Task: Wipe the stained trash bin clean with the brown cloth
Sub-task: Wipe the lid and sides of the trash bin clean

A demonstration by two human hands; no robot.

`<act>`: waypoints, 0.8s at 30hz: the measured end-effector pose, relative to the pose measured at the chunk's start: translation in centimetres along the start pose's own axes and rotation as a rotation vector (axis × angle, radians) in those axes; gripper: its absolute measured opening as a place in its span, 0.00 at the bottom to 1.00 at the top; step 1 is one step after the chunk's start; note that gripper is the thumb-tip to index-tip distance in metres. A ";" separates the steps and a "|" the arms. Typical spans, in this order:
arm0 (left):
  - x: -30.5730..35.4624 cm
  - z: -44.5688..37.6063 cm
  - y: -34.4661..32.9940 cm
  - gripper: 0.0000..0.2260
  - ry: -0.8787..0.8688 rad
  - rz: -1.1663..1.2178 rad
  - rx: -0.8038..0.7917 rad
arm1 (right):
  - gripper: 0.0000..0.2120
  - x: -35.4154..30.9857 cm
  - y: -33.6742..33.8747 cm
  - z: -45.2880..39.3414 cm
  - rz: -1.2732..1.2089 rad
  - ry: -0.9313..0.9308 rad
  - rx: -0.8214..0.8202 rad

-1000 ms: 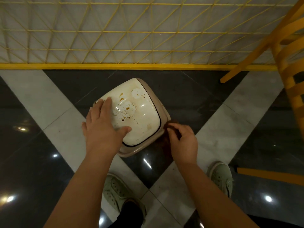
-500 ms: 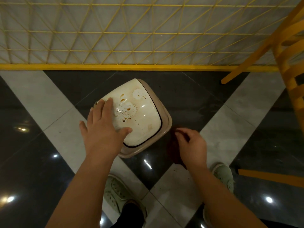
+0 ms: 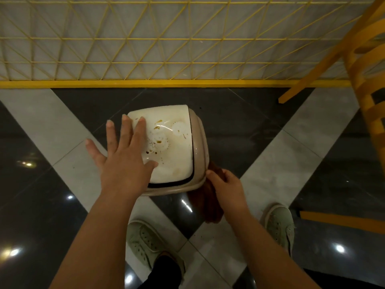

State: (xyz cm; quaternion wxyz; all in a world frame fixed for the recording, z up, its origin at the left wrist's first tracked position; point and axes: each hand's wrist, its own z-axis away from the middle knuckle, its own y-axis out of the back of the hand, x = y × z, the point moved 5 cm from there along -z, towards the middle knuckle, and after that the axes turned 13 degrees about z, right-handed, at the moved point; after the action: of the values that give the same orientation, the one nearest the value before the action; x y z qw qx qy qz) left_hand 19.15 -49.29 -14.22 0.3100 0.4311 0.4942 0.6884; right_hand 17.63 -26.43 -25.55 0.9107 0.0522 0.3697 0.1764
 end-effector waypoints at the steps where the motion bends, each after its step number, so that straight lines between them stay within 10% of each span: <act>1: 0.2 0.0 0.2 0.43 -0.006 -0.006 0.009 | 0.05 0.9 -0.4 0.7 -0.011 -0.022 -0.008; 11: 6.2 0.4 -1.4 0.44 -0.336 0.027 -0.144 | 0.04 0.8 0.2 3.6 -0.110 0.139 0.211; 24: 6.7 -0.3 -3.3 0.47 -0.285 0.087 -0.169 | 0.12 -5.1 0.2 -0.1 0.573 0.582 0.307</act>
State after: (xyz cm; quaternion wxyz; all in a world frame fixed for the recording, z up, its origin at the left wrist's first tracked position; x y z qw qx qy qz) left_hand 15.96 -42.68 -15.44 0.3821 0.5175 0.3666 0.6722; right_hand 14.12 -28.09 -22.25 0.6645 0.2358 0.6035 0.3723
